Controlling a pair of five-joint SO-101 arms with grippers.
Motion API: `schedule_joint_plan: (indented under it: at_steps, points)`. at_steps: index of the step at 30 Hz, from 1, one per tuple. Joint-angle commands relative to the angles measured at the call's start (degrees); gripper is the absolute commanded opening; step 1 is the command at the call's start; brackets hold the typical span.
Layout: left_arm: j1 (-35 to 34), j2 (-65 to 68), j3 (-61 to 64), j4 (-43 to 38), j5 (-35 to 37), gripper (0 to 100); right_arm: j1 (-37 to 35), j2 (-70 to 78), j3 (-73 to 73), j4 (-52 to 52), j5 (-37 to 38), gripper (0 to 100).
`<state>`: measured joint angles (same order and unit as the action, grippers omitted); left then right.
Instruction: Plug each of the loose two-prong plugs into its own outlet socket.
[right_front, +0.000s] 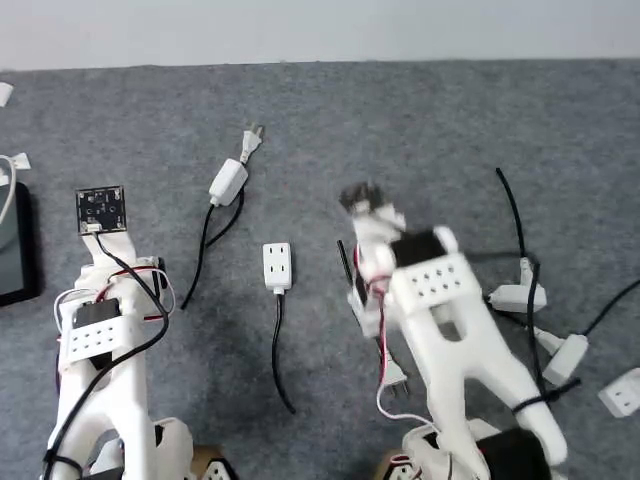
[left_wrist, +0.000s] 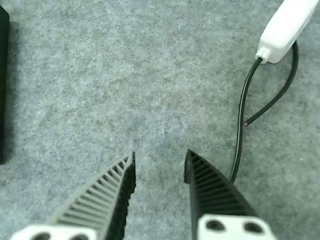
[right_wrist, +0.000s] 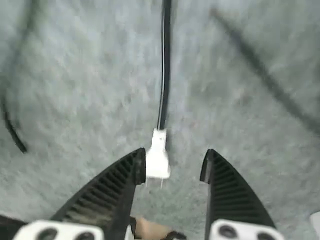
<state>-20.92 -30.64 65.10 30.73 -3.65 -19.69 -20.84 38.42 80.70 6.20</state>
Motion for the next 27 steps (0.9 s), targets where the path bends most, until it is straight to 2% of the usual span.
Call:
schedule_joint_plan:
  at_steps: [1,6,9,13,22,27]
  points:
    - [-0.35,-0.62,-1.45,-1.85,-0.62,15,1.71,-2.42,2.9,-1.36,6.59,18.6]
    - [-0.35,-0.62,-1.45,-1.85,-0.62,15,2.07,0.75,7.47,-1.36,18.46,18.6]
    - [-0.35,-0.62,-1.45,-1.85,-0.62,15,2.07,1.63,10.9,-5.49,20.75,18.6]
    - [-0.35,-0.62,-1.45,-1.85,-0.62,15,1.8,1.54,12.57,-9.19,19.08,18.7]
    - [-0.35,-0.62,-1.54,-1.85,-0.62,15,1.63,2.24,14.33,-16.84,4.04,17.9]
    - [-0.26,-0.62,-1.54,-1.85,-0.62,15,-1.27,2.24,17.58,-21.32,3.78,4.9]
